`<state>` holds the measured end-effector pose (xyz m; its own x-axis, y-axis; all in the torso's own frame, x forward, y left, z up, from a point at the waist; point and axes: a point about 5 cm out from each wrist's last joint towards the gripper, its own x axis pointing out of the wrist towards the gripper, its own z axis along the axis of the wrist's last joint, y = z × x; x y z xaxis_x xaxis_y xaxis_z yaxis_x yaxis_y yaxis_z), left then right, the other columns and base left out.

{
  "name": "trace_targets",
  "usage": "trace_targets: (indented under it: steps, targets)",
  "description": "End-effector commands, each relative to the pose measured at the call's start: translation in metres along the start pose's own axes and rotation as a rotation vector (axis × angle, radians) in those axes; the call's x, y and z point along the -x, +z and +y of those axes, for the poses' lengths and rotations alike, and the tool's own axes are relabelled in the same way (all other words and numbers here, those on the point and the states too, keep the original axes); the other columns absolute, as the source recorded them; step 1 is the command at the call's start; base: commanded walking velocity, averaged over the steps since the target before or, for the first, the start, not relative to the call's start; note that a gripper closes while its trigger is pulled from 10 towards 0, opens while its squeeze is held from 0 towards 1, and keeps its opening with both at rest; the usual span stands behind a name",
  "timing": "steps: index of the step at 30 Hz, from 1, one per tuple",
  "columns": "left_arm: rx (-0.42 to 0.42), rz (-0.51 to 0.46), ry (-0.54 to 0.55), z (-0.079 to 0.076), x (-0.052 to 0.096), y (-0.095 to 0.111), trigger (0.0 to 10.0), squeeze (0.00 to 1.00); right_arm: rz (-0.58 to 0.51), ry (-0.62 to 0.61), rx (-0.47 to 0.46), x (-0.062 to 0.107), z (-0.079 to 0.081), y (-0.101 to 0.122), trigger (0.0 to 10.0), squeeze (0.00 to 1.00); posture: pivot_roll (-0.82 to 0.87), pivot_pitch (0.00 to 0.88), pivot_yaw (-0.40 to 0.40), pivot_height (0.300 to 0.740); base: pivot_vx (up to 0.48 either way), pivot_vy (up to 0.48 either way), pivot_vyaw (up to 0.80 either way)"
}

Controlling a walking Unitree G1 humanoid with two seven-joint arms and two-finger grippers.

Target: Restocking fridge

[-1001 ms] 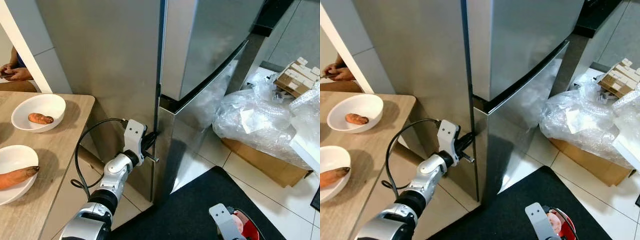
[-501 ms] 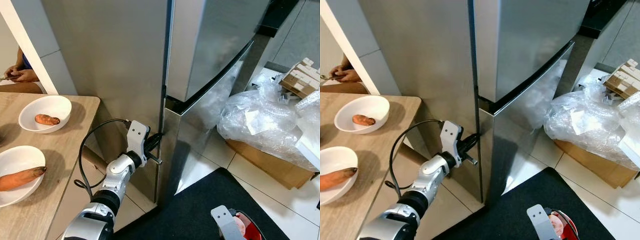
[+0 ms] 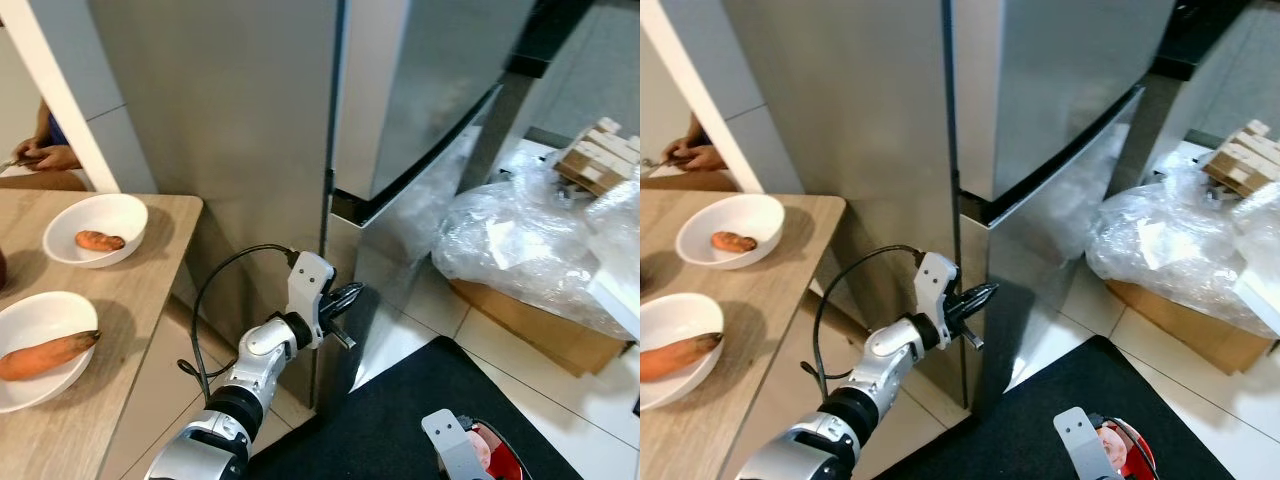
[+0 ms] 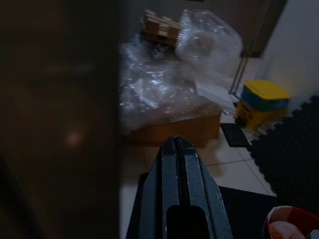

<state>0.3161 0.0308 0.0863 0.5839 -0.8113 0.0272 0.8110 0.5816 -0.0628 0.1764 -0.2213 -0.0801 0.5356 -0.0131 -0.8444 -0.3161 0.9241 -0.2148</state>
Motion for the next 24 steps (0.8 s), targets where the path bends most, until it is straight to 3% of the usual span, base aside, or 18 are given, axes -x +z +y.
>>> trace_targets:
  steps: [1,13,15,17,18,19,22,24]
  targets:
    - [-0.007,-0.01,-0.039,-0.009,-0.007,0.002,10.0,0.0,-0.001,-0.012,-0.018,0.001,-0.002,-0.003,10.0,0.0,-0.2,0.094,0.014,0.7,0.0,0.0,0.0]
    - [-0.019,0.033,-0.089,-0.018,-0.008,-0.006,10.0,0.0,0.006,-0.009,-0.01,0.002,-0.001,-0.007,10.0,0.0,-0.2,0.099,0.014,0.7,0.0,0.0,0.0]
    - [-0.049,0.125,-0.128,-0.02,-0.001,-0.017,10.0,0.0,0.007,-0.007,-0.008,0.002,0.0,-0.007,10.0,0.0,-0.2,0.099,0.014,0.7,0.0,0.0,0.0]
    - [-0.159,0.324,-0.198,-0.02,0.015,-0.04,10.0,0.0,0.01,-0.006,-0.008,0.002,0.0,-0.008,10.0,0.0,-0.2,0.099,0.014,0.7,0.0,0.0,0.0]
    - [-0.159,0.324,-0.198,-0.02,0.015,-0.04,10.0,0.0,0.01,-0.006,-0.008,0.002,0.0,-0.008,10.0,0.0,-0.2,0.099,0.014,0.7,0.0,0.0,0.0]
    - [-0.203,0.396,-0.215,-0.019,0.022,-0.049,10.0,0.0,0.01,-0.006,-0.008,0.002,0.0,-0.009,10.0,0.0,-0.2,0.099,0.014,0.7,0.0,0.0,0.0]
    - [-0.27,0.602,-0.121,0.0,0.051,-0.07,10.0,0.0,0.013,-0.005,-0.006,0.002,0.0,-0.01,10.0,0.0,-0.2,0.103,0.01,0.7,0.0,0.0,0.0]
    - [-0.281,0.632,-0.096,0.005,0.056,-0.072,10.0,0.0,0.013,-0.005,-0.006,0.002,0.0,-0.01,10.0,0.0,-0.2,0.104,0.007,0.7,0.0,0.0,0.0]
